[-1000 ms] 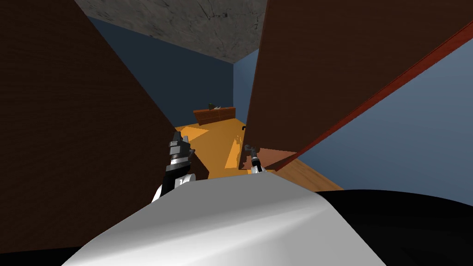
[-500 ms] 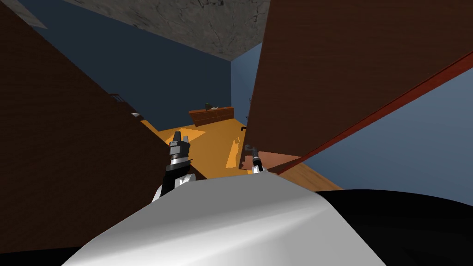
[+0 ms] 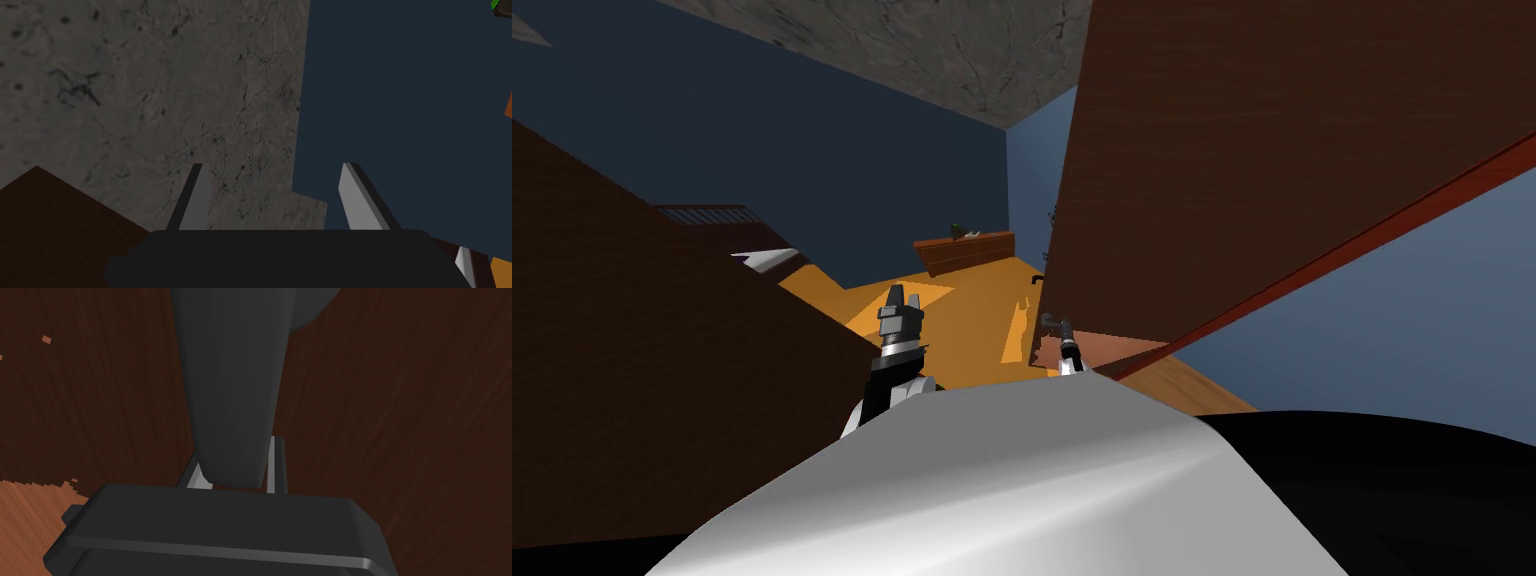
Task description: Push the door open
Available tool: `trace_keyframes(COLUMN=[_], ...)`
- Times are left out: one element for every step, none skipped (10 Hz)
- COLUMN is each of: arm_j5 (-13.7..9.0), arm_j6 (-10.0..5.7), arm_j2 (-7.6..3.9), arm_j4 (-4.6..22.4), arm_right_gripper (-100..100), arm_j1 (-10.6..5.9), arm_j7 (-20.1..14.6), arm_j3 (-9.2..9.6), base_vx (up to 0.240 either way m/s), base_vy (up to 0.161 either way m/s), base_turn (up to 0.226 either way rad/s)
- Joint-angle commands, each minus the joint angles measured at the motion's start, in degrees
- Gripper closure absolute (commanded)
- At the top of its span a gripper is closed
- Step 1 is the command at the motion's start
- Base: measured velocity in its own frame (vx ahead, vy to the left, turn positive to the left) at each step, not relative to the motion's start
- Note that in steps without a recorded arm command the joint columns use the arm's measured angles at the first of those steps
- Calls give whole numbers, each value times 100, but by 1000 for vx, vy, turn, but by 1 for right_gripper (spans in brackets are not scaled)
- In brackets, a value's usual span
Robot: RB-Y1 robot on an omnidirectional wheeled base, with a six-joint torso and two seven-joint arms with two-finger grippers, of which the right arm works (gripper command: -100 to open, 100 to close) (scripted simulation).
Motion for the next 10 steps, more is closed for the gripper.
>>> trace_keyframes(arm_j5=[-89,-89,-140,-174,-207,-240,-287,-315,-343,-368], arm_j6=[-116,-116,-121,-125,-128,-131,-136,-139,-142,-144], arm_j2=[-44,-44,-5,26,64,105,176,229,283,340], arm_j4=[20,20,9,2,-5,-12,-22,-28,-34,-39], arm_right_gripper=[100,100,100,100,100,100,100,100,100,100], arm_j1=[-69,-69,-73,-75,-78,-81,-84,-86,-89,-91], arm_j7=[138,138,228,288,346,403,485,535,585,627], arm_j3=[-171,-171,-264,-325,-385,-443,-528,-579,-630,-674], base_vx=[209,152,159,191,225,202,230,226,214,210], base_vy=[8,22,61,51,38,38,56,54,36,45], base_turn=[-73,-23,-76,-138,-118,-84,-108,-116,-84,-89])
